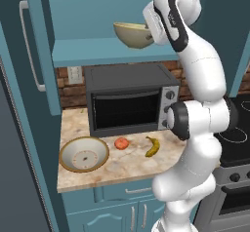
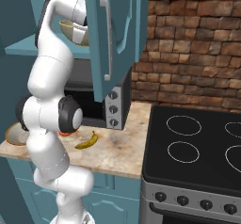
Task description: Pick both bowls and place them on the counter. Then place the banana in one bowl and place the squash in the other bowl.
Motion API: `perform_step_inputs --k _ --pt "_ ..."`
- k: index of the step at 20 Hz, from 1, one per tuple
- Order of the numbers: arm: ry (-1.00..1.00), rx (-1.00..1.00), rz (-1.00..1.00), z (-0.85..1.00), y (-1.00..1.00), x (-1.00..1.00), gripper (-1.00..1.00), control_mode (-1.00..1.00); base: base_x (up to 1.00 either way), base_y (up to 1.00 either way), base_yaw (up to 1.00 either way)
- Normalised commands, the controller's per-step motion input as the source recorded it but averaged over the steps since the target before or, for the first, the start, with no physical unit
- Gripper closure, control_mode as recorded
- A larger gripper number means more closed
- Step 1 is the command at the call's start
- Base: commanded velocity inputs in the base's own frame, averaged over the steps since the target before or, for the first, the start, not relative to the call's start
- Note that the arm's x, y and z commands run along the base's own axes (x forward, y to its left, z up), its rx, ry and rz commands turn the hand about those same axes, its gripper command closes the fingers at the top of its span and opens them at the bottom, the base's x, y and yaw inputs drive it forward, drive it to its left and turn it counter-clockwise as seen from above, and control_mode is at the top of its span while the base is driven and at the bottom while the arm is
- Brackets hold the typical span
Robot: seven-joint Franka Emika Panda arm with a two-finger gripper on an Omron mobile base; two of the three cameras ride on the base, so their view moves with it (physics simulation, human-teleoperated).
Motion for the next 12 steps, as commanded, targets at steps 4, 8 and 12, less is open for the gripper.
perform_step_inputs --k 4,8,12 --pt "0.09 0.08 -0.01 0.01 0.02 -0.68 1.00 -1.00 0.00 0.00 0.00" --pt "0.06 0.05 0.00 0.04 0.01 -0.73 1.00 -1.00 0.00 0.00 0.00" --pt "0.06 0.05 0.00 0.08 0.00 -0.75 1.00 -1.00 0.00 0.00 0.00"
